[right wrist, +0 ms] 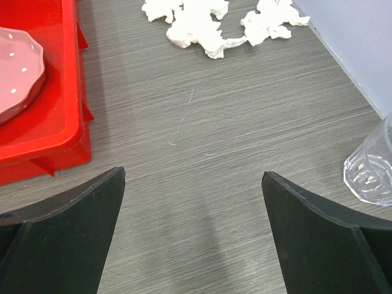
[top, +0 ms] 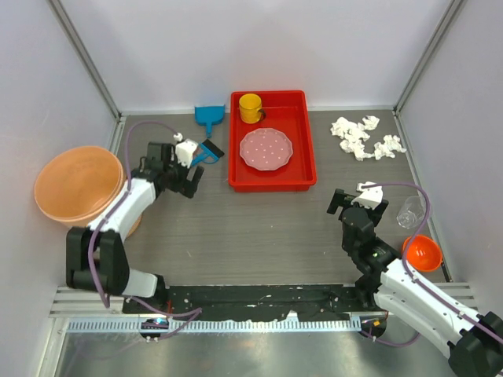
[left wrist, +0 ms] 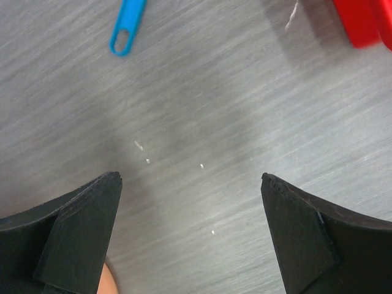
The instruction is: Sweep away the paper scraps from the table
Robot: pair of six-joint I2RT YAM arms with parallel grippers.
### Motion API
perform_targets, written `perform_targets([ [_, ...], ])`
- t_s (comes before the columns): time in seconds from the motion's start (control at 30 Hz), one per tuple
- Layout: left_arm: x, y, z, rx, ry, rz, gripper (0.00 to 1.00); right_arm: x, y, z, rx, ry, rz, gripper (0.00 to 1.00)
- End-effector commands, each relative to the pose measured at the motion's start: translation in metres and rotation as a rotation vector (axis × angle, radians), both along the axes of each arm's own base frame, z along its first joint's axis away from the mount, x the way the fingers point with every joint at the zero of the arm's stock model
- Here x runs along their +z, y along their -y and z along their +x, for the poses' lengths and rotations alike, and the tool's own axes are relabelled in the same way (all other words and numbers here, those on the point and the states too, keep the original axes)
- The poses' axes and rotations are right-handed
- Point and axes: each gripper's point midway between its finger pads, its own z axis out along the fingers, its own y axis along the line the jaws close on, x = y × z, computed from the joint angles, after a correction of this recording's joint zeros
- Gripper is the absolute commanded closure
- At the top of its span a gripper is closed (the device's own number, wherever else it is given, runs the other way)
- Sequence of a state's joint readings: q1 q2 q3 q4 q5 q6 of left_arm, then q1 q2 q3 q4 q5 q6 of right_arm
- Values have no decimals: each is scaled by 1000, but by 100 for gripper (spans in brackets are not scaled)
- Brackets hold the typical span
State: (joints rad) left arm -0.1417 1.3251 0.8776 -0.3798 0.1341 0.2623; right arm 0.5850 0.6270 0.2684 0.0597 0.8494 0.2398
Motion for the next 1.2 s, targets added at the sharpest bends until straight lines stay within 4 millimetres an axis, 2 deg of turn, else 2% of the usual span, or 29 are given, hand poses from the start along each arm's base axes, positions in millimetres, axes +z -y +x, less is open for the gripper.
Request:
perform_targets([
  [0.0,-4,4,29,-15,-132,21,3,14,1,3,-16,52,29,1],
  [0.03,-5,2,37,-4,-148,38,7,14,1,3,-17,53,28,1],
  [0.07,7,1,52,15,-140,45,8,14,1,2,-14,48,25,1],
  [0.1,-12,-5,60,42,-194,85,10,14,2,1,-16,52,29,1],
  [0.13,-12,-6,67,54,-202,92,11,15,2,1,-16,52,29,1],
  [0.17,-4,-5,81,59,-197,98,12,13,1,1,-12,51,32,1],
  [0.2,-19,-4,86,57,-237,106,13,15,1,1,-10,57,37,1],
  [0.23,-12,-2,97,57,-237,99,14,16,1,1,-9,60,38,1],
  [0.27,-16,1,100,48,-256,94,16,16,2,1,-10,60,38,1],
  [0.3,-34,1,101,45,-313,96,17,16,1,1,-7,59,36,1],
  [0.33,-29,4,107,40,-324,94,20,16,2,0,-11,60,36,1],
  [0.37,-33,3,108,44,-345,100,22,16,1,0,-8,59,35,1],
  [0.4,-47,1,109,53,-379,115,24,16,2,0,-10,58,36,1],
  [0.53,-56,-4,122,72,-377,139,24,17,1,0,-7,62,40,1],
  [0.63,-66,-2,120,68,-427,139,28,18,2,0,-8,63,39,1],
  [0.77,-75,-3,119,71,-454,145,39,18,2,0,-10,65,40,1],
  [0.87,-78,-5,121,77,-456,152,55,19,2,-1,-9,69,46,1],
  [0.9,-79,-5,121,77,-457,150,65,19,2,-1,-9,69,46,1],
  [0.93,-79,-4,122,77,-453,152,67,19,2,-1,-9,68,43,2],
  [1.03,-79,-2,126,64,-446,143,63,19,1,-1,-4,66,45,2],
  [1.17,-77,6,132,41,-433,106,44,18,1,-1,-1,64,45,1],
])
